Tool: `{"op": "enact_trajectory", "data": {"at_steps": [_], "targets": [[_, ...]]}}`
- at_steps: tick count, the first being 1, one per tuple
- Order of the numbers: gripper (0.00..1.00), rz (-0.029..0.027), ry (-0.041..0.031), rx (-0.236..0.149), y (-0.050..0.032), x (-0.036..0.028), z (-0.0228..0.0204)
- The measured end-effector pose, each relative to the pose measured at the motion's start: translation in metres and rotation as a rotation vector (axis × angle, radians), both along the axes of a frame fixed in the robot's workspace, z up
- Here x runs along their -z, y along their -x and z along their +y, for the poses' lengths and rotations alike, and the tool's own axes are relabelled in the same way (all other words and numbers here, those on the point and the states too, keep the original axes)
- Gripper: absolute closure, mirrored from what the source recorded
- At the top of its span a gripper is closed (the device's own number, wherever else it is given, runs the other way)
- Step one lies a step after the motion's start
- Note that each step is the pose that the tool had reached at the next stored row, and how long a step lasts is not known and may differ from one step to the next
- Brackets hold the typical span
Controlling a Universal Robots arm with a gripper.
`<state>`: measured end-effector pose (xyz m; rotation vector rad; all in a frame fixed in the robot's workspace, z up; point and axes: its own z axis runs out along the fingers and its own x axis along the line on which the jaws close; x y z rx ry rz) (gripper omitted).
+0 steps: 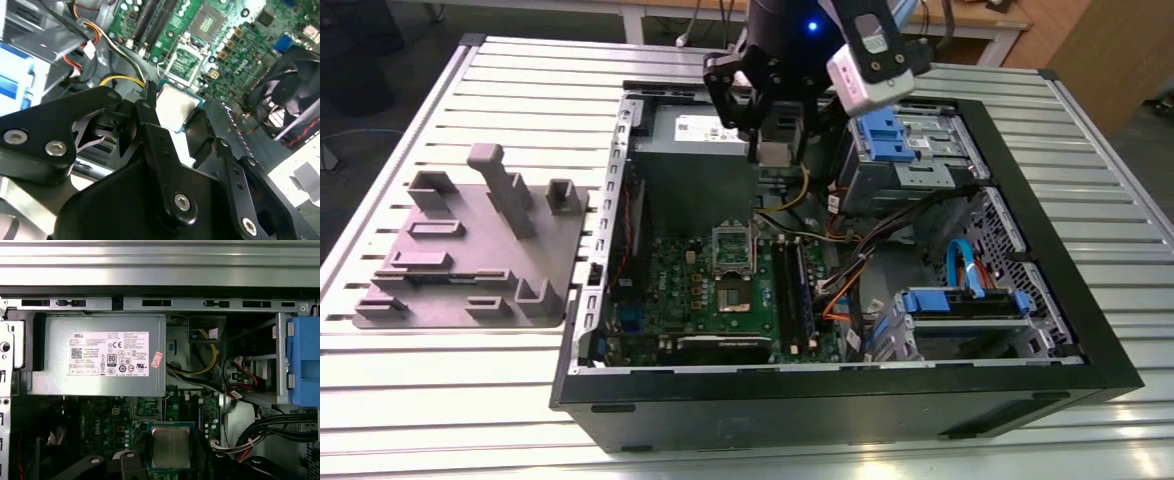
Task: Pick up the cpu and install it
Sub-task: 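Pick up the cpu and move it towards the insertion slot, then place the cpu into insertion slot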
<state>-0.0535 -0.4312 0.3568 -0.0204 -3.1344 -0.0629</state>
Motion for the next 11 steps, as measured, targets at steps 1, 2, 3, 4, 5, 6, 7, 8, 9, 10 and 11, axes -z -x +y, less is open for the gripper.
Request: {"op": "enact_trajectory", "data": {"at_steps": [1,2,3,4,5,6,7,8,9,10,11], "targets": [[0.53,0.0,0.0001,0.004,-0.0005,0.0002,-0.0001],[0.53,0.0,0.0002,0.009,-0.0005,0.0003,-0.0005],[0.53,0.0,0.0002,0.012,-0.0006,0.0004,-0.0011],[0.53,0.0,0.0,0.016,-0.0006,0.0006,-0.0019],[0.53,-0.0001,0.0,0.018,-0.0005,0.0006,-0.0021],[0.53,-0.0001,0.0,0.019,-0.0005,0.0006,-0.0021],[0.53,0.0,0.0001,0.019,-0.0005,0.0006,-0.0021],[0.53,0.0,0.0001,0.021,-0.0006,0.0006,-0.0021],[0.53,0.0,0.0002,0.021,-0.0006,0.0008,-0.0023],[0.53,0.0,0.0001,0.021,-0.0005,0.001,-0.0024],[0.53,0.0,0.0001,0.021,-0.0005,0.0011,-0.0025]]}}
